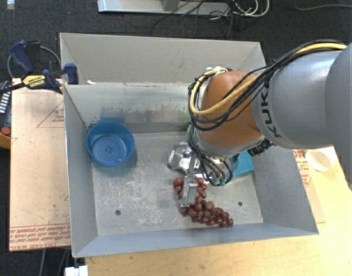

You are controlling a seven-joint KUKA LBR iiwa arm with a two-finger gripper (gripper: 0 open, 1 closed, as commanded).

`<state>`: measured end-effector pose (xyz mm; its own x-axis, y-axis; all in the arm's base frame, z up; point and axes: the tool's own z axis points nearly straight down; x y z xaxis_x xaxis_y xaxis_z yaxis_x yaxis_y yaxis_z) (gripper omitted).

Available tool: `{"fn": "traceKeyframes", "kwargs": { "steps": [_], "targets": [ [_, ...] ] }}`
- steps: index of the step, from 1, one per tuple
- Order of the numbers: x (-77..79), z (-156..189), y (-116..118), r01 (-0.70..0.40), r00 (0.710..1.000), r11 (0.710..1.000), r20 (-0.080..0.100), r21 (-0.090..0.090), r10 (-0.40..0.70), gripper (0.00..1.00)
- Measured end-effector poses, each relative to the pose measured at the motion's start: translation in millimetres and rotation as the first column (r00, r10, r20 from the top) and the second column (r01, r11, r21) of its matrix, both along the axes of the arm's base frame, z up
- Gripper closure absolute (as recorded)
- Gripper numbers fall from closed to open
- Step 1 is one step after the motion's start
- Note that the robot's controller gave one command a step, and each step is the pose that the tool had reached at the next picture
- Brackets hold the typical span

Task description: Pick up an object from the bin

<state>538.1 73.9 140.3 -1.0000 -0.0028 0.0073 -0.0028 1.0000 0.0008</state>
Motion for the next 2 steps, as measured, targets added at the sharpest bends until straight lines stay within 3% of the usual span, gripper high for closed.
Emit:
{"fn": "traceKeyframes", "kwargs": {
  "steps": [1,2],
  "targets": [
    [1.8,4.5,-0.5,0.003,1.0,1.0,0.007,0.001,-0.003,0.0],
    [4.5,-17.6,-46.8,-0.113,0.994,0.994,0.005,0.002,0.113,0.0]
  ]
}}
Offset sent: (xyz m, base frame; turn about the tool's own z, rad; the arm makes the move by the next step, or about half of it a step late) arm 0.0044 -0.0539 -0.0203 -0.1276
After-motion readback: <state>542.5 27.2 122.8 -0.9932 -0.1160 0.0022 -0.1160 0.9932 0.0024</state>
